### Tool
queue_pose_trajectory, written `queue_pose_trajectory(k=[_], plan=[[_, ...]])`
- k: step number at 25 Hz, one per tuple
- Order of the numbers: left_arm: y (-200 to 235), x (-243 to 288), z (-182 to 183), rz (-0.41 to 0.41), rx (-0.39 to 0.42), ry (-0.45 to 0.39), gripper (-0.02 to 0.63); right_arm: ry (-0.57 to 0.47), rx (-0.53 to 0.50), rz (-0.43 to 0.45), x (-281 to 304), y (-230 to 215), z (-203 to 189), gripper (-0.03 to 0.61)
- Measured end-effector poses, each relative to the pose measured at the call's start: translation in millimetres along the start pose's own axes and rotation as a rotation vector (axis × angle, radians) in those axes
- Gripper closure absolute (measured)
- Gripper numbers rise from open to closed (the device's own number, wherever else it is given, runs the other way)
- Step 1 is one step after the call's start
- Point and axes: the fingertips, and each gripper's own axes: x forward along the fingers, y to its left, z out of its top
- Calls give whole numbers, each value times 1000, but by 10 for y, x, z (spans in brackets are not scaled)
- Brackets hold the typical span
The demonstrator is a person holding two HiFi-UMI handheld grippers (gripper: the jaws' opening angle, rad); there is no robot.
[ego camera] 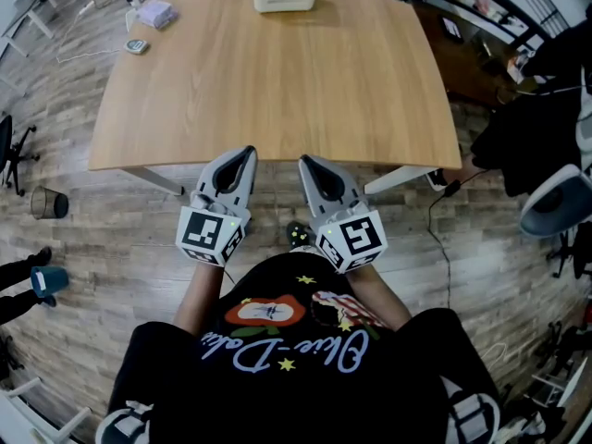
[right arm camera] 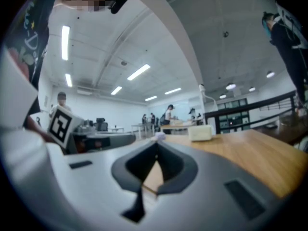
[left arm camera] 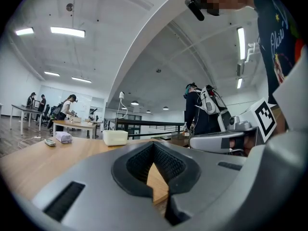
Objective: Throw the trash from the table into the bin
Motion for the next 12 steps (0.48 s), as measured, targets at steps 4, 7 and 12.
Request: queue_pose_trajectory(k=[4, 7, 12], plan=[[51, 1, -9, 8, 7, -1, 603, 9, -6, 12, 42, 18, -3, 572], [69, 4, -3, 11, 7, 0, 603, 9, -11, 17, 68, 21, 0, 572], [59, 3, -14, 18, 4, 6, 603, 7, -23, 16, 67, 8, 3, 572]])
